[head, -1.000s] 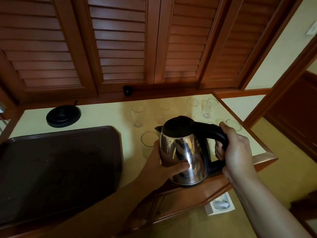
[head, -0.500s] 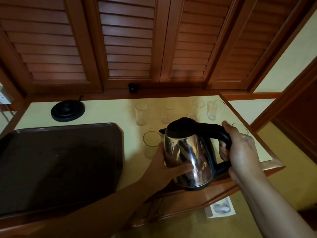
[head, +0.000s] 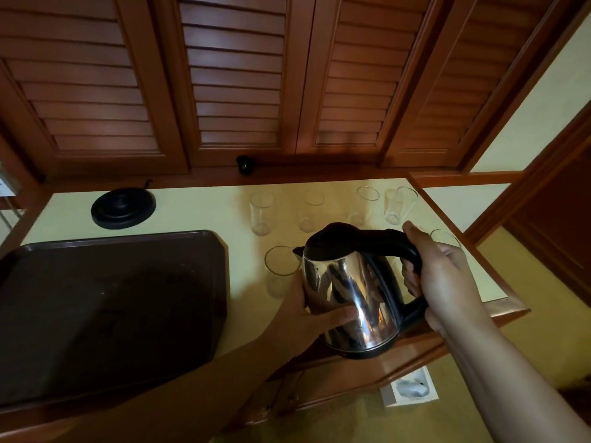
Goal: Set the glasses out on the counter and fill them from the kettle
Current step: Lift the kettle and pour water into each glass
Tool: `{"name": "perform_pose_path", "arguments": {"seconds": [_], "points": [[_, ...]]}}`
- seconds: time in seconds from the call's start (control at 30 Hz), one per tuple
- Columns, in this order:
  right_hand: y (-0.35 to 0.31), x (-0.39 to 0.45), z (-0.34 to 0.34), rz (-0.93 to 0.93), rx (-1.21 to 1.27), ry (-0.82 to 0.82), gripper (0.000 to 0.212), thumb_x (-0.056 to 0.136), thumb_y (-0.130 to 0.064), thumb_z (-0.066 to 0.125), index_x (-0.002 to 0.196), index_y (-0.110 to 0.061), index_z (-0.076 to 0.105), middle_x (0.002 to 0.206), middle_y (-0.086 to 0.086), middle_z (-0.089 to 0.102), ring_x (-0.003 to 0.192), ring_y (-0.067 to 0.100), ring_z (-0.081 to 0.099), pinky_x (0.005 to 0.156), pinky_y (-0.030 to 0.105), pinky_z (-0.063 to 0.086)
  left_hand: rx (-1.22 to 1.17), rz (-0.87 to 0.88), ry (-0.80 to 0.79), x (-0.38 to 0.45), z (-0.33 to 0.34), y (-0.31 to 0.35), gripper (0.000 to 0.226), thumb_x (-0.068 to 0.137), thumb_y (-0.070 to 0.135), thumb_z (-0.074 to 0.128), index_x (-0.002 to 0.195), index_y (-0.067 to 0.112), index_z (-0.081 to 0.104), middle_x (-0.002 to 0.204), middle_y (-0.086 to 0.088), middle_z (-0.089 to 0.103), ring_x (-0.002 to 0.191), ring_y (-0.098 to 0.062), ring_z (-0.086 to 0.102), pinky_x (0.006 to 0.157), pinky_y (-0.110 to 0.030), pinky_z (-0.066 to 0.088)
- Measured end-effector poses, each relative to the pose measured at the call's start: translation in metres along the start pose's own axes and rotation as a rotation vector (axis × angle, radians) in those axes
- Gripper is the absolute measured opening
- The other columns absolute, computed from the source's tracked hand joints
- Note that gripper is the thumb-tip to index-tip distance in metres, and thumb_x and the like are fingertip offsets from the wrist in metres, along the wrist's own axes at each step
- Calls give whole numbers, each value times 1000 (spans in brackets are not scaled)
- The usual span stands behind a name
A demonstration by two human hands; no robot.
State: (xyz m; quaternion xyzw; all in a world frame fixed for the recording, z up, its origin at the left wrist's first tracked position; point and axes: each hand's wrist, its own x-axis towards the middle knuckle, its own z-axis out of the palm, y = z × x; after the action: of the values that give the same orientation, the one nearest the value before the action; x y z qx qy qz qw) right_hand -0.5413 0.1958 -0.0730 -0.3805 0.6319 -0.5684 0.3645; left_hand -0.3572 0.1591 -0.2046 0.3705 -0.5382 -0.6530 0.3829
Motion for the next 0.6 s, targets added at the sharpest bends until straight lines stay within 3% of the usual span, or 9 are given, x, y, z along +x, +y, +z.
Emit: {"name": "perform_pose_path", "arguments": {"seconds": [0.23, 0.37, 0.6], "points": [[-1, 0, -1, 5, -10, 3, 51, 102, -38, 61, 65, -3, 53, 44, 1, 41, 39, 13, 34, 43, 19, 32, 26, 5, 7, 4, 0, -7, 98, 67, 40, 99, 149, 26, 48, 149, -1, 65, 138, -21, 64, 113, -56, 55], [-2, 0, -1, 0, -18, 2, 50, 102, -38, 60, 68, -1, 55, 44, 1, 41, 38, 13, 34, 44, 21, 32, 43, 7, 13, 3, 1, -6, 99, 66, 47, 100, 148, 26, 49, 149, -2, 65, 138, -23, 63, 113, -58, 53], [-4, -2, -1, 12, -15, 24, 55, 102, -38, 61, 57, -6, 51, 42, 0, 41, 37, 11, 35, 43, 17, 35, 47, 18, -7, 4, 0, -7, 93, 70, 37, 98, 147, 23, 49, 149, -3, 65, 137, -23, 64, 113, -57, 54]]}}
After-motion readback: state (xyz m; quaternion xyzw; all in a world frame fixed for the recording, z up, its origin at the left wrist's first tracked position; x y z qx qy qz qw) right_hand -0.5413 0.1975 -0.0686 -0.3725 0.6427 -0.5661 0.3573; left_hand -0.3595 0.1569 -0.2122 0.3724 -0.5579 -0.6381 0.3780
